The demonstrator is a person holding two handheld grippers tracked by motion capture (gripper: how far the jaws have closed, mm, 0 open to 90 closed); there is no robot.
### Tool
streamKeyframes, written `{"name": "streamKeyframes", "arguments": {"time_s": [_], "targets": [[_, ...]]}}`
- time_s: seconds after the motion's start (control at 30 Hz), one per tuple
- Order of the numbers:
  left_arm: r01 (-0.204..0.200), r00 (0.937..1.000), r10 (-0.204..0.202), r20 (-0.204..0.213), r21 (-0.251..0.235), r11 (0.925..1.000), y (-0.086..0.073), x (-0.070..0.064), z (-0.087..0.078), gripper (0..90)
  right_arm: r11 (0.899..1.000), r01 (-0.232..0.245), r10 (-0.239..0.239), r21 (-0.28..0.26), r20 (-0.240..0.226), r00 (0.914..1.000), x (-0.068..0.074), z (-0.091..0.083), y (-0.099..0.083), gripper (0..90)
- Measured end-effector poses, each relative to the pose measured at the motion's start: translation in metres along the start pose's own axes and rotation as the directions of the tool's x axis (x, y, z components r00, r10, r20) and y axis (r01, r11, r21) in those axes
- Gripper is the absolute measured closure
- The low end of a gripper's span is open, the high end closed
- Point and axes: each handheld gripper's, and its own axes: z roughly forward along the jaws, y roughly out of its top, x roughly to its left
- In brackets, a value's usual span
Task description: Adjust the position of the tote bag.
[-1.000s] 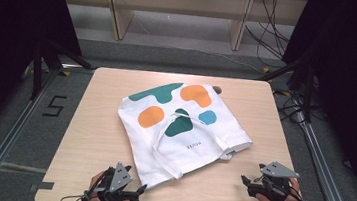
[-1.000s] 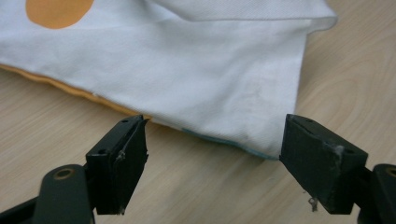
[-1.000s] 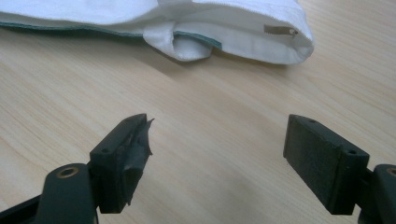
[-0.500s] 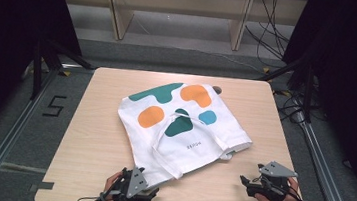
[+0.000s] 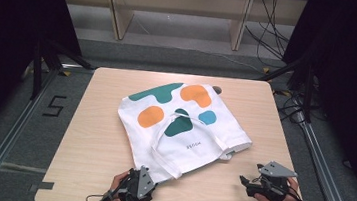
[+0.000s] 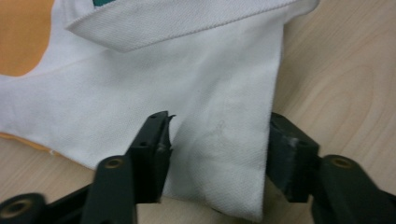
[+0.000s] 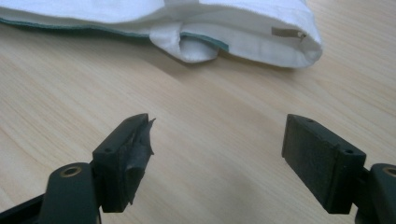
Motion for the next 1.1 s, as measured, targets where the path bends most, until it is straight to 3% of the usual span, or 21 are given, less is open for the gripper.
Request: {"name": "streamKeyframes", "arguments": {"time_s": [0.07, 0.13, 0.23, 0.4, 0.5, 0.53, 0.67, 0.73, 0.77, 0.8, 0.83, 0.9, 0.97, 1.1], "targets": [[-0.008, 1.0, 0.008, -0.004, -0.008, 0.9999, 0.0, 0.001, -0.002, 63.5, 0.999, -0.033, 0.033, 0.001, 0.002, 0.9994, 0.002, -0.001, 0.0, 25.0], [-0.036, 0.9993, 0.036, -0.002, 0.0, 0.9993, -0.001, 0.005, -0.006, 69.9, 1.0, -0.01, 0.01, -0.003, 0.006, 0.9999, 0.0, -0.001, 0.0, 28.4], [-0.027, 0.9996, 0.027, 0.003, -0.033, 0.9991, -0.003, 0.015, -0.01, 79.8, 0.998, 0.061, -0.06, -0.009, 0.045, 0.9972, -0.001, 0.0, 0.003, 37.3], [0.032, 0.9993, -0.033, -0.016, -0.071, 0.997, -0.007, 0.033, -0.019, 83.0, 0.995, 0.093, -0.089, -0.041, 0.092, 0.9918, -0.007, 0.004, 0.012, 43.3], [0.042, 0.9991, -0.042, -0.004, -0.059, 0.9974, -0.01, 0.039, -0.02, 82.8, 0.994, 0.113, -0.111, -0.009, 0.095, 0.9892, -0.012, 0.018, 0.02, 46.4], [0.065, 0.9977, -0.066, -0.017, -0.083, 0.9945, -0.011, 0.04, -0.02, 82.7, 0.993, 0.119, -0.117, -0.01, 0.095, 0.9885, -0.014, 0.023, 0.023, 46.9], [0.054, 0.9984, -0.055, -0.011, -0.061, 0.9967, -0.012, 0.043, -0.022, 82.6, 0.991, 0.136, -0.136, -0.002, 0.085, 0.9871, -0.015, 0.038, 0.036, 48.6], [0.053, 0.9983, -0.054, -0.023, -0.061, 0.9968, -0.013, 0.045, -0.022, 82.3, 0.977, 0.208, -0.211, 0.041, 0.097, 0.9725, -0.015, 0.053, 0.044, 53.2], [0.066, 0.9975, -0.068, -0.021, -0.07, 0.9954, -0.014, 0.045, -0.021, 82.1, 0.976, 0.211, -0.216, 0.052, 0.105, 0.9707, -0.014, 0.058, 0.047, 56.2], [0.052, 0.9984, -0.053, -0.019, -0.054, 0.9972, -0.014, 0.047, -0.022, 82.0, 0.963, 0.259, -0.267, 0.078, 0.117, 0.9565, -0.015, 0.064, 0.05, 58.5], [0.068, 0.9971, -0.07, -0.027, -0.068, 0.9953, -0.015, 0.046, -0.021, 81.7, 0.96, 0.265, -0.275, 0.09, 0.13, 0.9526, -0.015, 0.069, 0.053, 65.1], [0.066, 0.9974, -0.067, -0.024, -0.064, 0.9958, -0.015, 0.047, -0.021, 81.4, 0.952, 0.292, -0.302, 0.089, 0.126, 0.945, -0.017, 0.073, 0.057, 75.8], [0.063, 0.9977, -0.065, -0.023, -0.062, 0.9961, -0.015, 0.047, -0.021, 81.3, 0.944, 0.309, -0.323, 0.114, 0.135, 0.9368, -0.017, 0.074, 0.059, 80.0], [0.053, 0.9979, -0.054, -0.036, -0.05, 0.9974, -0.018, 0.051, -0.022, 81.6, 0.942, 0.317, -0.329, 0.111, 0.112, 0.9377, -0.013, 0.061, 0.056, 80.5]]}}
